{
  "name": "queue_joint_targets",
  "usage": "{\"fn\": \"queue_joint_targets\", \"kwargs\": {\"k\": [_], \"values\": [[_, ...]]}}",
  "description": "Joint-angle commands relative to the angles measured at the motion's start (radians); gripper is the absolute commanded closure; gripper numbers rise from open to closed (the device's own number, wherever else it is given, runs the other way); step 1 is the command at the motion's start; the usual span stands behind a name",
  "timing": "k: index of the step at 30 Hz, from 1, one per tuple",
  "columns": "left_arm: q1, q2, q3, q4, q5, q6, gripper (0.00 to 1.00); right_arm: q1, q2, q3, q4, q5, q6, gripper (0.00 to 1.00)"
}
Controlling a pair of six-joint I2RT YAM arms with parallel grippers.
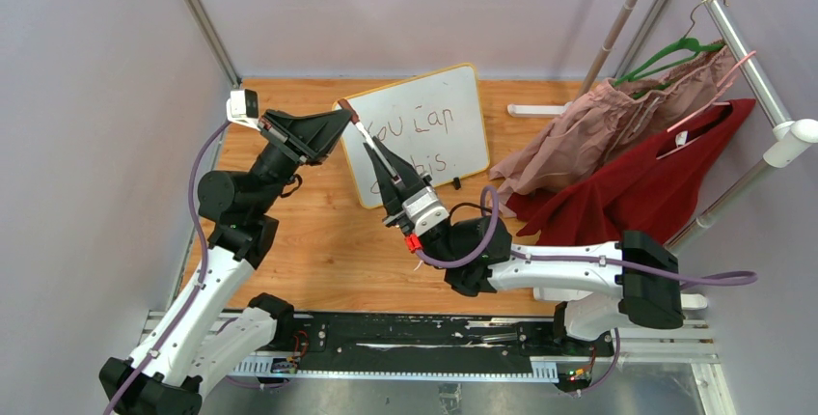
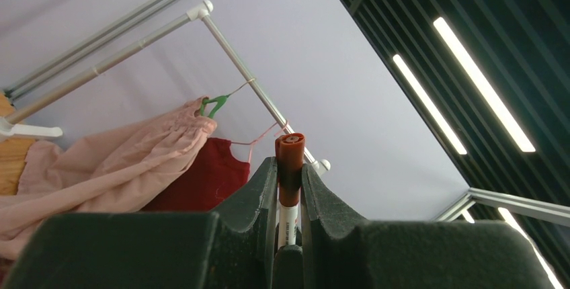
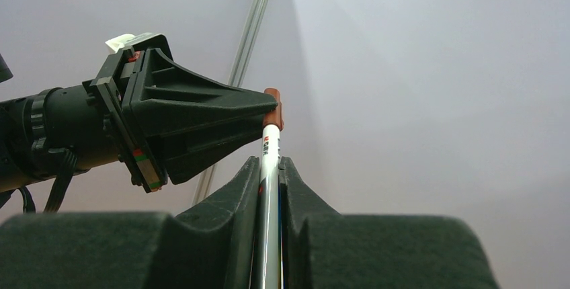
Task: Write a sentence on the whiteboard
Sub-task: Close the whiteboard marker at the center of the board.
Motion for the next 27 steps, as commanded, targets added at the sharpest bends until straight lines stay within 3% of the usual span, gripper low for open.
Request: {"fn": "queue_joint_targets", "kwargs": {"k": [1,15,27], "values": [[-0.025,-0.007,0.024,0.011,0.070,0.006,1.00,-0.019,0.019,0.050,0.058,-0.040,-0.011,1.00],[-0.034,0.003,0.023,0.012,0.055,0.008,1.00,-0.024,0.007,0.056,0.043,-0.051,-0.012,1.00],[-0.034,0.017,0.061,0.013,0.028,0.020,0.83,-0.023,-0.032,0.020,0.026,-0.048,0.002,1.00]]}}
